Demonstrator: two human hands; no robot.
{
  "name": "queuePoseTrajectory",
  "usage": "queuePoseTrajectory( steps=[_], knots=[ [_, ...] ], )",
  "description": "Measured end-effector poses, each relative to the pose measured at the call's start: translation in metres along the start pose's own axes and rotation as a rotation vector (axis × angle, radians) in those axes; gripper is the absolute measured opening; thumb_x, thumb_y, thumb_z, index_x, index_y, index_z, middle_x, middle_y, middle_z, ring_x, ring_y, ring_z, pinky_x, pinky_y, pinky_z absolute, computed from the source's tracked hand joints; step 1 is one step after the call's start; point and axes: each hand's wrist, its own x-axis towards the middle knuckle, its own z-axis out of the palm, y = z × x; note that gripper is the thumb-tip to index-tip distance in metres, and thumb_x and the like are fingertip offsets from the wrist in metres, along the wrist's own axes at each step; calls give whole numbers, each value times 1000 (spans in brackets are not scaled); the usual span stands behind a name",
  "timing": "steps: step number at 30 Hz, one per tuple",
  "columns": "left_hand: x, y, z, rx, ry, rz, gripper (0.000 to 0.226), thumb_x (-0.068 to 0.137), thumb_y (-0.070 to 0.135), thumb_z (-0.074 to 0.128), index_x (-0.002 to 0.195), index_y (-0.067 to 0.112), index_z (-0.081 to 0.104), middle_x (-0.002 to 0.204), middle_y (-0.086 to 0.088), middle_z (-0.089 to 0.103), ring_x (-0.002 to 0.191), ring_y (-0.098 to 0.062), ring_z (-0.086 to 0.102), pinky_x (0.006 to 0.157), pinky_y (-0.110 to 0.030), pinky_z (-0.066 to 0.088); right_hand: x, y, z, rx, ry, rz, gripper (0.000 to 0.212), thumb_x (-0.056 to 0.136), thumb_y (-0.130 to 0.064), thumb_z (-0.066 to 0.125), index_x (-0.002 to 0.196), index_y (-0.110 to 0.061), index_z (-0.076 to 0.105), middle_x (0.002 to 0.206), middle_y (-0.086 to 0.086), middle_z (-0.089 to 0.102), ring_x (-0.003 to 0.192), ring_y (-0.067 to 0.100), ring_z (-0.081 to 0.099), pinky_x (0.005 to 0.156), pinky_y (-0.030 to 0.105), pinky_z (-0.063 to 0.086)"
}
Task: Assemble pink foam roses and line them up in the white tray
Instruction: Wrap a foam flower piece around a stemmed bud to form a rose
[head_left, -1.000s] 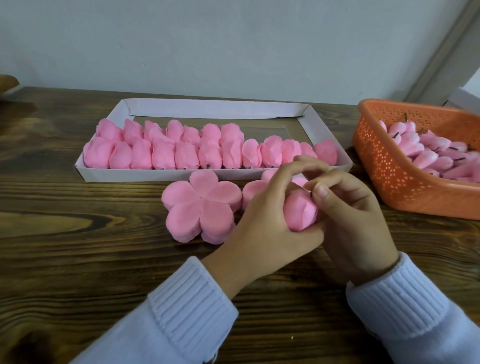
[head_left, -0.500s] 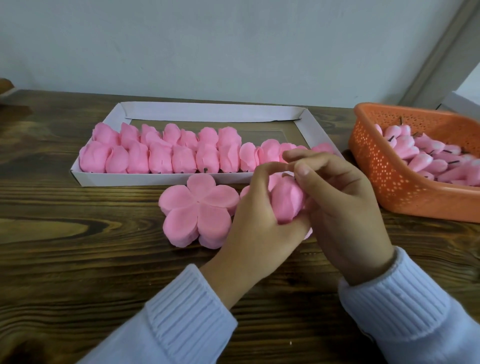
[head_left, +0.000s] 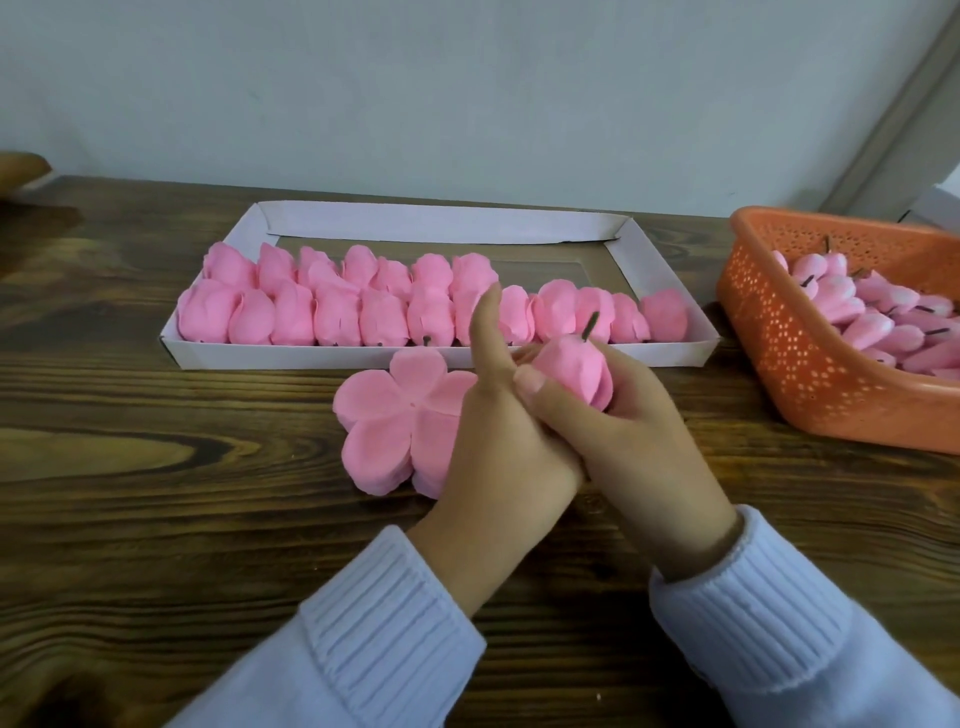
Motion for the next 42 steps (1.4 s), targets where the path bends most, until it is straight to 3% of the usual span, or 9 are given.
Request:
queuePoseTrajectory(
  steps=[3, 7, 12, 17, 22, 26, 33, 39, 42],
  knots=[
    [6, -11, -26, 249, -395, -19, 103, 73, 7, 73, 144, 41, 8, 79, 24, 57, 73, 1, 64, 59, -24, 56, 3, 3, -3, -14, 158, -25, 41, 81, -26, 63, 98, 11, 62, 85, 30, 67, 65, 24, 65, 51, 30, 51],
    [7, -8, -24, 324, -450, 3, 97, 75, 17, 73, 147, 35, 9, 67, 13, 59, 62, -4, 60, 59, -28, 54, 9, 3, -16, 18, 419, -103, 29, 77, -17, 67, 90, 7, 60, 69, 8, 70, 63, 17, 69, 57, 26, 54],
    [15, -4, -32, 361, -431, 4, 71, 82, 13, 67, 143, 23, 31, 68, 9, 59, 62, -5, 57, 61, -23, 50, 12, 8, -24, -216, 518, -94, 34, 67, -18, 73, 77, 6, 51, 64, 7, 54, 58, 15, 54, 56, 32, 49],
    [49, -4, -62, 455, -297, -82, 33, 82, 13, 62, 108, 32, 55, 70, 14, 60, 65, 5, 55, 58, -11, 40, 12, 12, -24, -319, 504, -44, 28, 73, 2, 70, 63, -1, 44, 60, 7, 47, 58, 16, 46, 56, 31, 42],
    [64, -17, -113, 757, -187, -214, 17, 81, 9, 61, 91, 23, 59, 79, 14, 59, 79, -11, 59, 72, -31, 47, 12, 13, -21, -316, 468, -38, 22, 77, 2, 64, 68, 8, 44, 65, 27, 47, 59, 21, 47, 58, 34, 42],
    [59, -14, -122, 832, -239, -350, 20, 79, 13, 68, 74, 28, 56, 82, 8, 63, 90, -25, 61, 88, -45, 49, 11, 15, -21, -345, 456, -47, 21, 78, 1, 64, 71, 8, 45, 68, 27, 50, 59, 24, 49, 59, 35, 44],
    [55, -4, -119, 987, -279, -287, 16, 81, 18, 68, 72, 29, 61, 84, 2, 66, 88, -25, 60, 82, -46, 49, 11, 15, -21, -345, 460, -48, 22, 79, 0, 64, 73, 10, 45, 69, 29, 50, 59, 24, 48, 58, 36, 43],
    [55, -9, -120, 922, -265, -260, 10, 81, 7, 68, 88, 14, 66, 85, -3, 66, 84, -26, 60, 80, -44, 50, 11, 14, -20, -367, 459, -66, 21, 79, 0, 65, 73, 8, 47, 69, 28, 51, 61, 32, 51, 59, 46, 49],
    [55, -10, -120, 966, -274, -230, 10, 82, 7, 65, 87, 15, 67, 89, -6, 66, 86, -26, 60, 79, -45, 50, 10, 14, -20, -381, 459, -62, 20, 79, 0, 65, 72, 5, 47, 67, 22, 52, 60, 24, 51, 60, 45, 50]
  ],
)
